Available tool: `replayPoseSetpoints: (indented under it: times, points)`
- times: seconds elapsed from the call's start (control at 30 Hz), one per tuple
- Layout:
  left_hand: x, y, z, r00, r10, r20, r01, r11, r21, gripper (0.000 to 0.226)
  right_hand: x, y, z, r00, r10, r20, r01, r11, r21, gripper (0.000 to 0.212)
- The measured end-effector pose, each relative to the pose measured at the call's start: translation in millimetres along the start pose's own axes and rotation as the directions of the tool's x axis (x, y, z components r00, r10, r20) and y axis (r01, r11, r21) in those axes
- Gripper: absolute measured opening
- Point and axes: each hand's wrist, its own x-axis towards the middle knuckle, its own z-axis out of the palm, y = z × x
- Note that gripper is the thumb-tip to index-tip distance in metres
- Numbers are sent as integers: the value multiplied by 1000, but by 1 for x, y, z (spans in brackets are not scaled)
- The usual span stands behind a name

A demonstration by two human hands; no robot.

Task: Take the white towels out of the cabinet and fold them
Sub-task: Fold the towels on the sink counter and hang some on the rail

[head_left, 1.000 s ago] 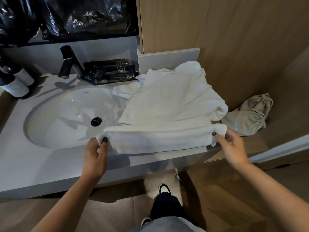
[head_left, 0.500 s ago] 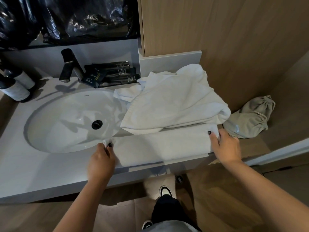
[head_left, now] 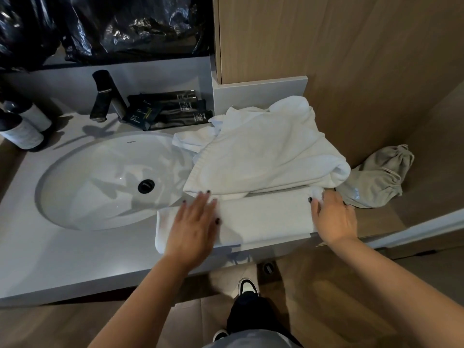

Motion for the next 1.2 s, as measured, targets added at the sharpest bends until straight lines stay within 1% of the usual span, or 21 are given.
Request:
replayPoseSetpoints:
  times: [0.03, 0.07, 0.1, 0.13, 0.17, 0.2, 0.23, 0.27, 0.3, 0.37, 0.5, 0.57, 0.67, 0.73, 0.8, 0.87, 0.97, 1.03, 1.07, 1.13, 1.2]
  points:
    - [2, 5, 7, 997, 14, 79, -15, 1000, 5, 55, -1, -7, -1, 1000, 17, 3, -17, 1000, -24, 32]
    - [4, 7, 14, 992, 4, 126, -6, 1000, 19, 57, -2, -15, -2, 1000, -6, -12, 5, 997, -76, 43]
    - [6, 6, 19, 989, -12, 148, 6, 999, 40, 58, -5, -26, -4, 994, -99, -40, 92, 986, -136, 55]
    - [6, 4, 23, 987, -20, 158, 9, 998, 66, 59, -10, -39, -5, 966, -251, -54, 239, 957, -163, 64]
    - [6, 2, 24, 987, -15, 162, -1, 996, 93, 59, -15, -52, -4, 906, -419, -50, 408, 901, -149, 71]
    - [6, 0, 25, 987, -6, 163, -12, 994, 111, 60, -23, -67, 0, 830, -558, -7, 554, 826, -100, 76]
    - [6, -2, 25, 986, 1, 166, -20, 994, 112, 62, -32, -83, 7, 759, -647, 80, 650, 759, -35, 80]
    - [6, -3, 25, 985, 6, 172, -24, 994, 106, 64, -42, -97, 15, 707, -686, 173, 694, 720, 18, 76]
    - [6, -3, 25, 984, 10, 178, -28, 995, 100, 66, -50, -108, 23, 682, -694, 231, 704, 708, 49, 68]
    - [6, -5, 25, 981, 8, 192, -26, 996, 88, 67, -55, -117, 36, 698, -666, 262, 678, 733, 58, 58]
    - [1, -15, 21, 978, -70, 195, 49, 993, 107, 73, -38, -91, 37, 702, -633, 326, 682, 730, -51, 68]
    - [-4, -22, 19, 978, -107, 182, 83, 988, 133, 76, -29, -69, 35, 738, -594, 320, 648, 756, -91, 73]
    - [-9, -29, 12, 980, -116, 159, 96, 987, 128, 80, -20, -38, 29, 796, -521, 307, 578, 806, -131, 76]
    - [-11, -32, 10, 981, -100, 165, 81, 989, 122, 81, -15, -19, 24, 831, -479, 281, 530, 835, -144, 77]
    - [-11, -36, 8, 980, -84, 179, 64, 992, 112, 82, -11, -6, 19, 843, -466, 267, 512, 848, -137, 76]
    - [-9, -44, 7, 979, -35, 200, 10, 993, 121, 82, -8, 0, 17, 833, -481, 271, 524, 844, -113, 75]
    - [-9, -63, 3, 961, 89, 261, -124, 985, 122, 79, -1, 6, 13, 809, -512, 290, 551, 831, -71, 75]
    - [-10, -70, 2, 956, 142, 258, -174, 979, 107, 77, 1, 9, 13, 809, -513, 285, 556, 826, -92, 75]
    - [-10, -70, 2, 960, 151, 236, -175, 981, 84, 75, 0, 10, 13, 836, -480, 267, 525, 841, -130, 76]
    - [-12, -66, 4, 973, 138, 183, -147, 988, 37, 73, -4, 6, 17, 912, -351, 211, 392, 898, -201, 79]
    - [-12, -65, 6, 980, 128, 150, -133, 991, 23, 71, -6, -1, 20, 943, -276, 186, 313, 925, -214, 83]
